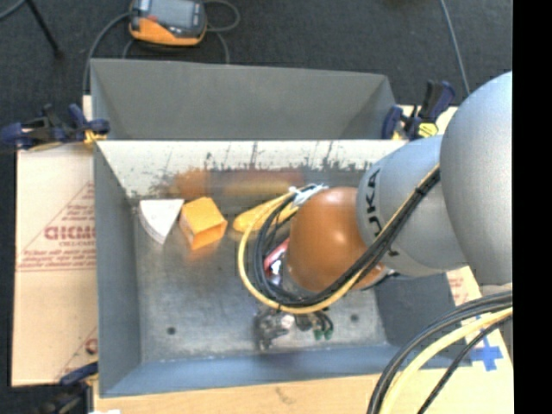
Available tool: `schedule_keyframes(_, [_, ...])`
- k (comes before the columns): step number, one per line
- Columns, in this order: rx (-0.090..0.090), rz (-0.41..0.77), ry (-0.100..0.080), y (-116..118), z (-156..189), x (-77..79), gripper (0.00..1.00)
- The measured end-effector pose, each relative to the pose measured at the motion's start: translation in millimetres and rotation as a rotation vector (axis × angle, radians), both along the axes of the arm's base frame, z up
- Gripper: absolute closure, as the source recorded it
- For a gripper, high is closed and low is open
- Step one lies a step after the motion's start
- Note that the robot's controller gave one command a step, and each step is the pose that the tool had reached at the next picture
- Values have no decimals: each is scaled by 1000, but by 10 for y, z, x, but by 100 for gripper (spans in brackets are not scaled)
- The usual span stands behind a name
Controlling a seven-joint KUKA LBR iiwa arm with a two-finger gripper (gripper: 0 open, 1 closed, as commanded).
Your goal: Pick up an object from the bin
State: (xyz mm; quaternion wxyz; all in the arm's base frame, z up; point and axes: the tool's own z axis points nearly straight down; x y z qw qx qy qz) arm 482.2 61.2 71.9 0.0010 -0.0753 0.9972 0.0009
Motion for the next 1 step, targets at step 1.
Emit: schedule_keyframes(1, [0,-63,2,-27,237,5,100])
